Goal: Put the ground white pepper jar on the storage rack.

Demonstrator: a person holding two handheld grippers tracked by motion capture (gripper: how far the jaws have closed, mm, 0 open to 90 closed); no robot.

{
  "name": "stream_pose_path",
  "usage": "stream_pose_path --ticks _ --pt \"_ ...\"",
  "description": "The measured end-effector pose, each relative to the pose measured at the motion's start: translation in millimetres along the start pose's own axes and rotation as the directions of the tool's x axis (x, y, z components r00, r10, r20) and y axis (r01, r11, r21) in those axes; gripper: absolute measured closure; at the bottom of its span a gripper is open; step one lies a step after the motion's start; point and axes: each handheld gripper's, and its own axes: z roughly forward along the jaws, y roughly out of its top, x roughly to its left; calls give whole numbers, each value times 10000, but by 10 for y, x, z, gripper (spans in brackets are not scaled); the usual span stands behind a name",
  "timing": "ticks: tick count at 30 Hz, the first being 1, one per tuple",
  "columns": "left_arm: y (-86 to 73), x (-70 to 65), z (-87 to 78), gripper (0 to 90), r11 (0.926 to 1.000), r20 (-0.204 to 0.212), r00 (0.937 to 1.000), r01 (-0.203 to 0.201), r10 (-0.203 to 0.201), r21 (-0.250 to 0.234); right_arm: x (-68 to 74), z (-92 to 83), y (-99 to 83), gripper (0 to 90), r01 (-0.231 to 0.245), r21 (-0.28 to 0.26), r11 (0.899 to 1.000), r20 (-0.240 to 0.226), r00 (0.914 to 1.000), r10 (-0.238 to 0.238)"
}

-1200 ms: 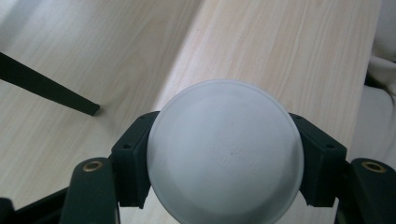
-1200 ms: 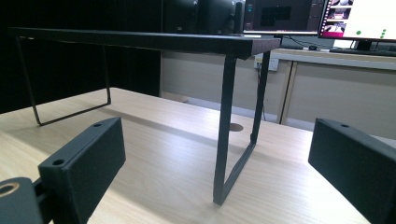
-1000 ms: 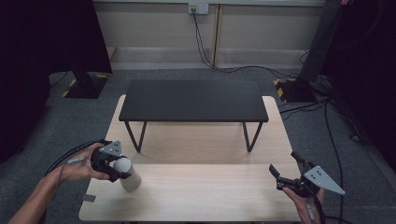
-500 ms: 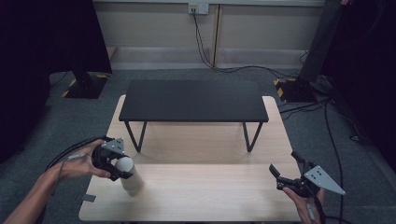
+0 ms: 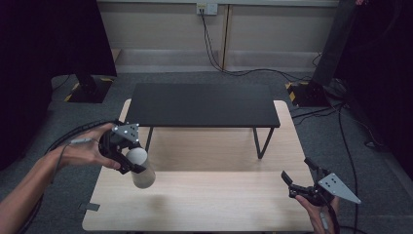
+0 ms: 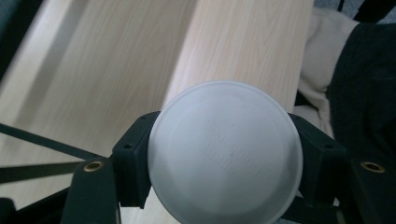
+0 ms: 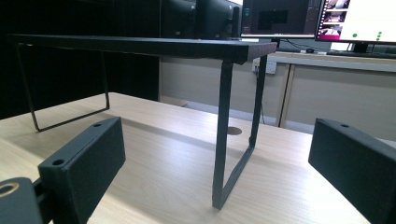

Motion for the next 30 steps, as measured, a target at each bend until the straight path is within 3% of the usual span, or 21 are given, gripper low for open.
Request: stream_pose_path --ticks 3,10,17,24,28,30 --pt "246 -27 -189 332 9997 9 9997 -241 241 15 -1 1 0 34 0 1 10000 5 10000 0" --pt "682 -55 -449 332 9984 42 9984 -559 558 101 -12 -12 -4 34 -28 -46 10000 24 10000 28" --pt "941 19 -601 332 9990 -320 9985 -434 438 128 -15 -19 -8 34 -20 -73 10000 -14 10000 20" --pt "1059 298 -733 332 9996 -901 9955 297 -297 -11 -20 -32 -11 34 -58 -96 9999 7 10000 58" --pt "1117 492 -785 332 9954 -1467 9846 945 -953 -125 -21 -31 -11 34 -40 -77 10000 2 10000 40" --pt "1151 545 -789 332 9944 -1663 9804 1055 -1054 -88 -23 -33 -12 34 -54 -60 10000 -12 10000 54"
